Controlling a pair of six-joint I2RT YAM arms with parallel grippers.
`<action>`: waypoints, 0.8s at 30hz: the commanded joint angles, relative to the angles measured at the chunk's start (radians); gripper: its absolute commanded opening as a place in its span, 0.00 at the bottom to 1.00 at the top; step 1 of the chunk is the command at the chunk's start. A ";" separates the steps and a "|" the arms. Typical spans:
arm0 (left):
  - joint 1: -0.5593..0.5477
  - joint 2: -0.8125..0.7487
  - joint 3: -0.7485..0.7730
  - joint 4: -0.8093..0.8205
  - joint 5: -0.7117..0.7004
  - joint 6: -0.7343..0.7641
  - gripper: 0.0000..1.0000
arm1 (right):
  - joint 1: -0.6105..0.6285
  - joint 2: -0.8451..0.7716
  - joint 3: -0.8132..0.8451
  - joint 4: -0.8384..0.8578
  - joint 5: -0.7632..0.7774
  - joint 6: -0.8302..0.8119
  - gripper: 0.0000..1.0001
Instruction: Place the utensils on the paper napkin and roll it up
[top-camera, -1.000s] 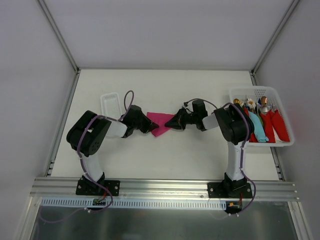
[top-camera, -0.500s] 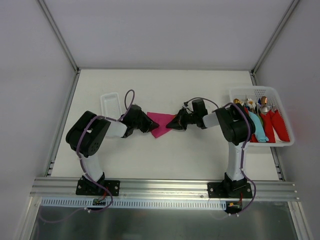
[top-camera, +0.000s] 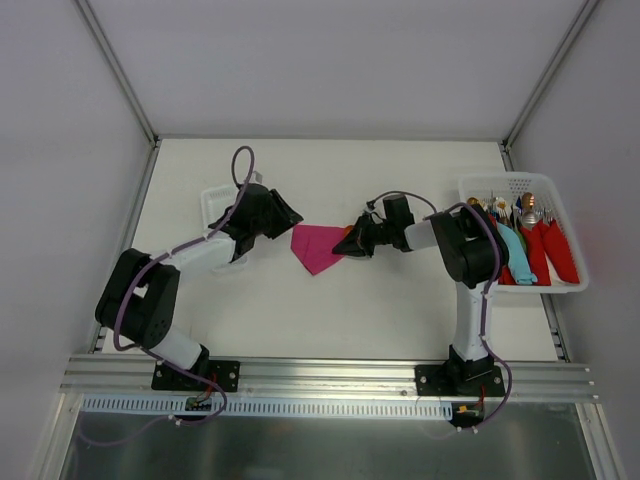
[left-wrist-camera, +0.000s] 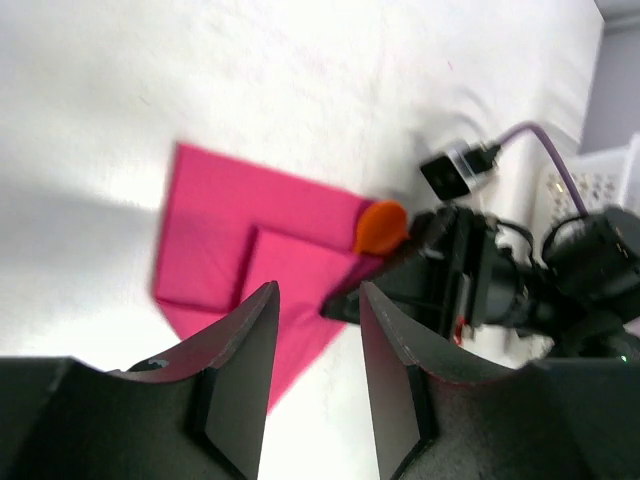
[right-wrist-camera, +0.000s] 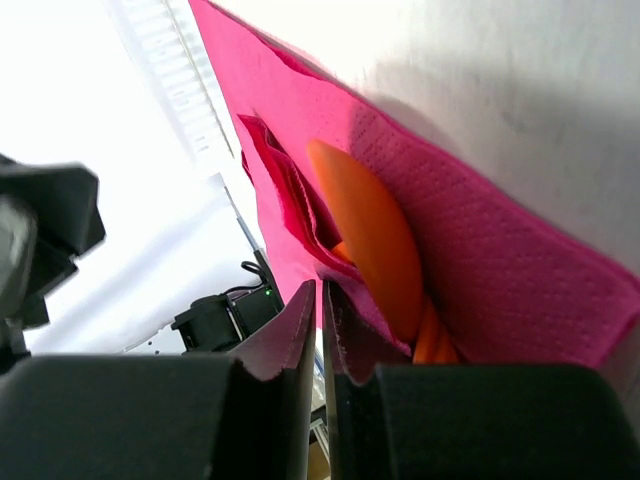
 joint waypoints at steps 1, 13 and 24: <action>0.066 0.033 0.040 -0.096 -0.033 0.061 0.39 | -0.011 0.057 0.003 -0.138 0.060 -0.015 0.09; 0.156 0.301 0.163 -0.055 0.143 0.007 0.38 | -0.008 0.063 0.041 -0.223 0.060 -0.056 0.10; 0.156 0.452 0.175 0.014 0.314 -0.034 0.37 | -0.008 0.079 0.074 -0.308 0.069 -0.091 0.10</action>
